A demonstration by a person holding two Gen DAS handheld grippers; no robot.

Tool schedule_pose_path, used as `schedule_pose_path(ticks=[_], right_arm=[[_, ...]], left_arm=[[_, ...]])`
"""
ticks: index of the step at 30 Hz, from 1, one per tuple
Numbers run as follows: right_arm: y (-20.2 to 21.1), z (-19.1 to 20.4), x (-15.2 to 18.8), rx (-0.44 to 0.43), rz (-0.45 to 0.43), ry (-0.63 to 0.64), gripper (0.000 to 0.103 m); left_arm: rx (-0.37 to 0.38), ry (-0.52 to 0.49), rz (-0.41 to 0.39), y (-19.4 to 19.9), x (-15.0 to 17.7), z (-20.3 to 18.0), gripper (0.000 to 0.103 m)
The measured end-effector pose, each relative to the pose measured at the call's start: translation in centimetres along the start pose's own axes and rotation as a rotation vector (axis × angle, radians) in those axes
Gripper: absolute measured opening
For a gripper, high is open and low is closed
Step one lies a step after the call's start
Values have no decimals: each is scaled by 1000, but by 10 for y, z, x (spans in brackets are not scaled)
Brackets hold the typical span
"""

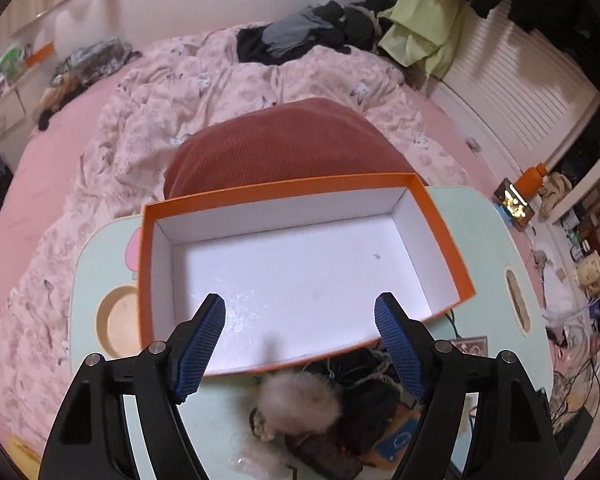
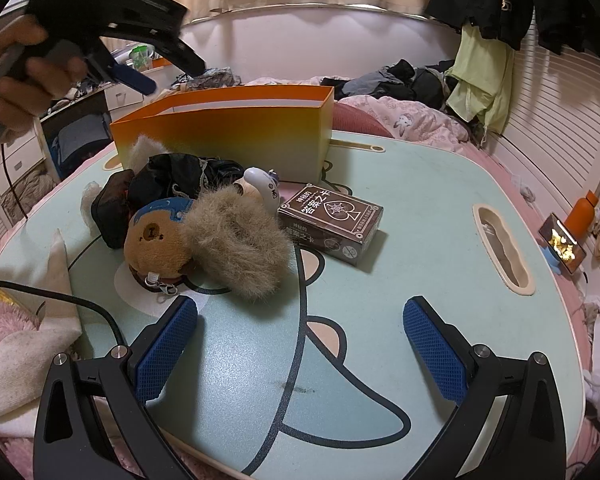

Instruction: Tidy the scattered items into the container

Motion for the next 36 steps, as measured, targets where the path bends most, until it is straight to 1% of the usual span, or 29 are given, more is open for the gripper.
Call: schedule_pose_path(ticks=[4, 11, 12, 14, 16, 17, 19, 20, 21, 24, 27, 28, 29, 30, 31, 32, 36], right_arm=[[0, 0, 0, 1, 0, 3, 103], [0, 0, 0, 1, -1, 3, 103], [0, 0, 0, 1, 0, 3, 103], [0, 0, 0, 1, 0, 4, 103], [0, 0, 1, 2, 0, 3, 103], [1, 0, 1, 2, -1, 3, 103], [1, 0, 0, 2, 0, 3, 103], [1, 0, 1, 2, 0, 3, 103], [1, 0, 1, 2, 0, 3, 103], [0, 0, 1, 2, 0, 4, 103], [0, 0, 1, 2, 0, 5, 103], [0, 0, 1, 5, 1, 8, 103], [0, 0, 1, 5, 1, 8, 103], [0, 0, 1, 5, 1, 8, 103], [0, 0, 1, 5, 0, 8, 103], [0, 0, 1, 5, 0, 8, 103], [0, 0, 1, 5, 0, 8, 103]], left_arm=[[-7, -22, -2, -3, -1, -12, 77], [3, -75, -16, 5, 0, -28, 77], [12, -83, -15, 8, -1, -27, 77], [28, -72, -37, 21, -4, -17, 77], [45, -55, -75, 37, -5, -3, 77], [51, -45, -109, 48, -2, 10, 77], [25, -24, -140, 58, 10, 32, 77], [18, -19, -143, 58, 17, 39, 77], [18, -15, -139, 57, 32, 48, 77], [53, -36, -109, 47, 73, 53, 77], [105, -83, -91, 33, 116, 46, 77], [109, -96, -92, 26, 126, 43, 77], [101, -107, -86, 20, 132, 40, 77], [77, -118, -78, 9, 137, 38, 73], [58, -110, -85, 4, 139, 38, 67], [51, -96, -97, 0, 138, 38, 65], [69, -64, -134, -7, 136, 35, 65]])
Point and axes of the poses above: each gripper's, at about its wrist camera, not at the fingertips, and y roughly against the way its jaws point, z to its left, x to its underside, the point moved 5 cm from there along -y, roughly the way its jaws point, and after that the axes turned 10 degrees about -x, right-handed, at the moved point
